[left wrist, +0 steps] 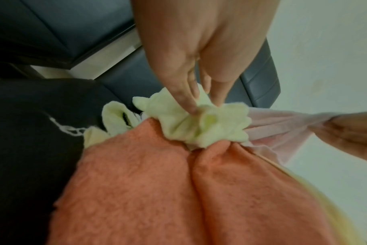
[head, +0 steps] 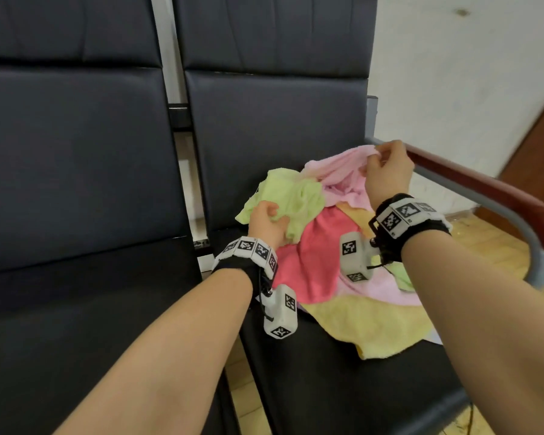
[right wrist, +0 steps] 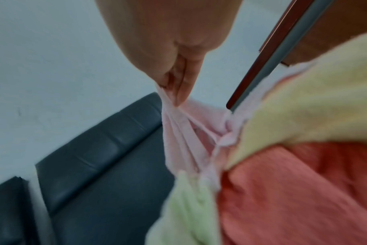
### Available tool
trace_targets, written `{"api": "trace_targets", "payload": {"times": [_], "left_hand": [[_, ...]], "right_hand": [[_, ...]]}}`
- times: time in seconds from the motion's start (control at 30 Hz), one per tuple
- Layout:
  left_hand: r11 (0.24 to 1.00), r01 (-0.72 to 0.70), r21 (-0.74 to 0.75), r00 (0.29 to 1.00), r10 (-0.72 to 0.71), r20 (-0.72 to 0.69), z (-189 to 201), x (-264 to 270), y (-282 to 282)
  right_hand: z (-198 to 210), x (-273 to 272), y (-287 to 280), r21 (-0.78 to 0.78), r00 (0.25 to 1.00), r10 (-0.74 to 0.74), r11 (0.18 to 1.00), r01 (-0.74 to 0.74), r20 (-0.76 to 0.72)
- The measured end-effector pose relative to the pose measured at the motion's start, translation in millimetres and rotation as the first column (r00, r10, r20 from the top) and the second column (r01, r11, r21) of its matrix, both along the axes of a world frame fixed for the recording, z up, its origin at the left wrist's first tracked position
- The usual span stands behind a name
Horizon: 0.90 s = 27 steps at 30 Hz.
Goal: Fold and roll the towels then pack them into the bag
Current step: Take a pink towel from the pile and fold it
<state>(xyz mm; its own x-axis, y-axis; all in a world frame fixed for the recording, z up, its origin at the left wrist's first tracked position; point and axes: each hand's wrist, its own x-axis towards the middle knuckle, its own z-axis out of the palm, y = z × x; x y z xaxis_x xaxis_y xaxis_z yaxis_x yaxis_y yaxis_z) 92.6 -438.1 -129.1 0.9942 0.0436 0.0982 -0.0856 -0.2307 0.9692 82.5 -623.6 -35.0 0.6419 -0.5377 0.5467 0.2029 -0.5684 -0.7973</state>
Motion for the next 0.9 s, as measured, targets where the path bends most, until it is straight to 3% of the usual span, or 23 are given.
{"api": "trace_targets", "payload": {"times": [0.07, 0.1, 0.23, 0.37, 0.6, 0.67, 0.8, 0.83, 0.9], "left_hand": [[0.985, 0.014, 0.175, 0.997, -0.026, 0.067, 17, -7, -1], [0.982, 0.034, 0.185, 0.995, -0.05, 0.083, 28, -11, -1], [0.976, 0.198, 0.088, 0.968, -0.209, 0.141, 86, -43, -1], [0.922, 0.388, 0.019, 0.898, -0.382, 0.219, 138, -82, 7], [0.908, 0.335, -0.254, 0.929, -0.273, 0.249, 213, -142, 51], [0.88, 0.324, -0.346, 0.939, -0.254, 0.233, 231, -161, 69], [0.874, 0.285, -0.394, 0.953, -0.217, 0.209, 243, -204, 108], [0.873, 0.285, -0.396, 0.953, -0.216, 0.211, 242, -212, 116], [0.88, 0.259, -0.399, 0.959, -0.186, 0.211, 238, -231, 137]], "right_hand": [[20, -14, 6, 0.066, 0.994, 0.113, 0.991, -0.114, 0.012], [28, -22, 11, 0.06, 0.983, 0.18, 0.982, -0.179, -0.018], [59, -62, 32, 0.088, 0.898, 0.422, 0.906, -0.413, -0.127], [90, -105, 57, 0.074, 0.861, 0.495, 0.869, -0.49, -0.117], [140, -167, 89, 0.034, 0.888, 0.456, 0.888, -0.458, 0.055], [141, -182, 102, 0.047, 0.861, 0.507, 0.862, -0.505, -0.043], [123, -215, 139, 0.062, 0.681, 0.635, 0.747, -0.662, -0.365], [117, -222, 147, 0.044, 0.677, 0.63, 0.744, -0.667, -0.381], [106, -237, 164, -0.041, 0.742, 0.568, 0.784, -0.619, -0.356]]}}
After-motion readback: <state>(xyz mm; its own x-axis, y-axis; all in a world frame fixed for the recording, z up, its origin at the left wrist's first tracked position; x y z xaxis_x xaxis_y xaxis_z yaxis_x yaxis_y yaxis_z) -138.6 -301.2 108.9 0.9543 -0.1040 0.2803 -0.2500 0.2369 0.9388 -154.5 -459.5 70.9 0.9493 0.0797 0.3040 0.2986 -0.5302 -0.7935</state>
